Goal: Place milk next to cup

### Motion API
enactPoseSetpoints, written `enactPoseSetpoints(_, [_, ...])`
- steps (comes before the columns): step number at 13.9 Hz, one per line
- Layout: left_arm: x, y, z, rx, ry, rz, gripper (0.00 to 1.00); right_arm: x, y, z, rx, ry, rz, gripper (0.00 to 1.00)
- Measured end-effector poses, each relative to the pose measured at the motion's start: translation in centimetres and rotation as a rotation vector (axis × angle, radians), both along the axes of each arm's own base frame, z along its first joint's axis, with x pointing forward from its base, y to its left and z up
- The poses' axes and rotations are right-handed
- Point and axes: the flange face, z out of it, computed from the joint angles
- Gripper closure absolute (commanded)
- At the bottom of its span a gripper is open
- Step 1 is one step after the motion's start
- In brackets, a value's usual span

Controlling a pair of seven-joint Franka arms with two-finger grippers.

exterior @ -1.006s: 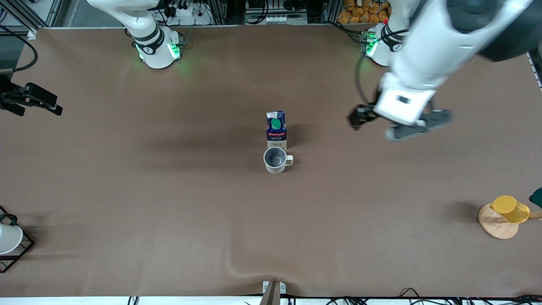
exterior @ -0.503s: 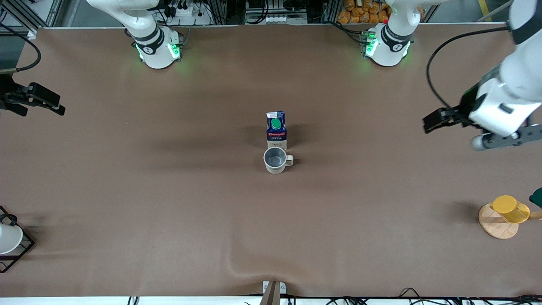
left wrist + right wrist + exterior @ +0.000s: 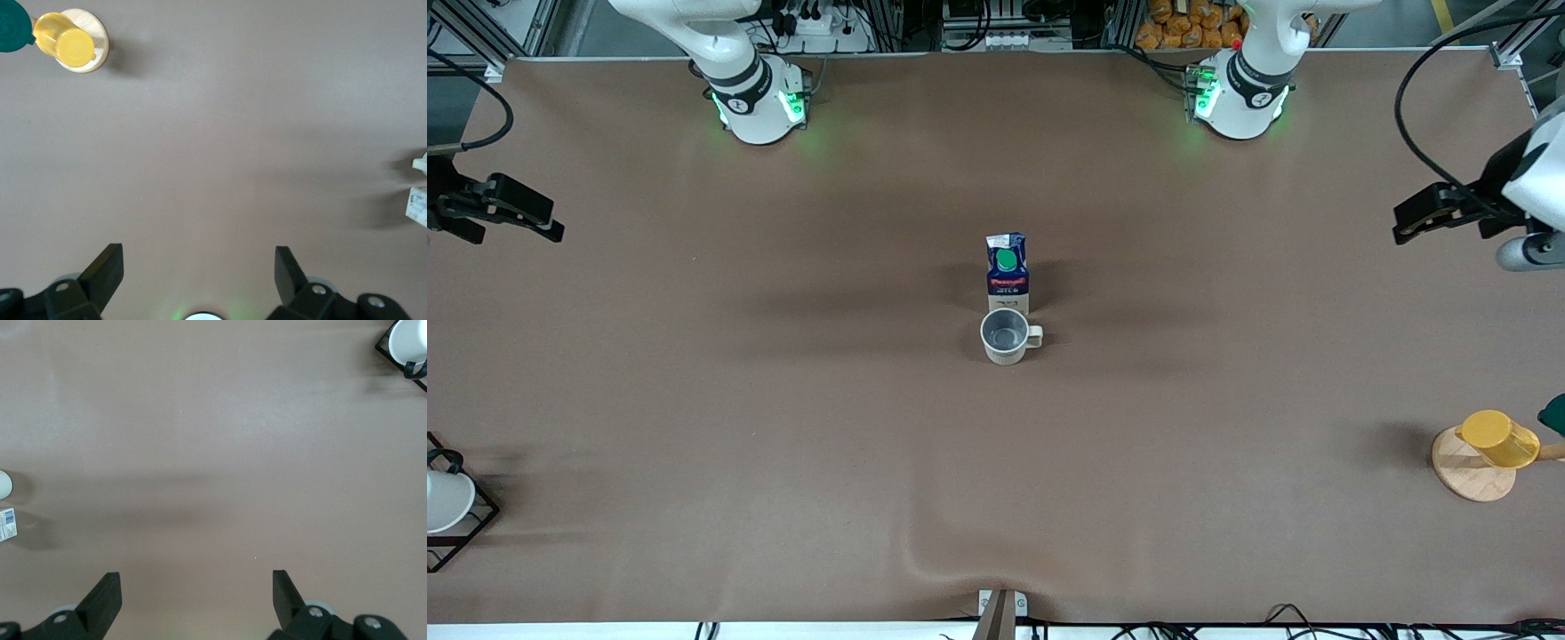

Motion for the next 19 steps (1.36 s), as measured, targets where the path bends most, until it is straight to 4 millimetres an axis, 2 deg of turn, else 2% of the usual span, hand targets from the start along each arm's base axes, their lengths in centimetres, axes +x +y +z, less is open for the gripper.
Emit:
enactPoseSetpoints(9, [-1.1,0.9,0.2,-0.001,0.005,-0.014,0.00,0.0,0.0,0.0,0.000,0.000,0.001,0.00])
enactPoseSetpoints(13, [-1.2,1.5,0.0,-0.001,0.005,-0.006,0.00,0.0,0.0,0.0,0.000,0.000,0.001,0.00])
enactPoseSetpoints(19, [-1.0,1.2,0.1,-0.002,-0.013,-0.017,0.00,0.0,0.1,0.0,0.000,0.000,0.001,0.00])
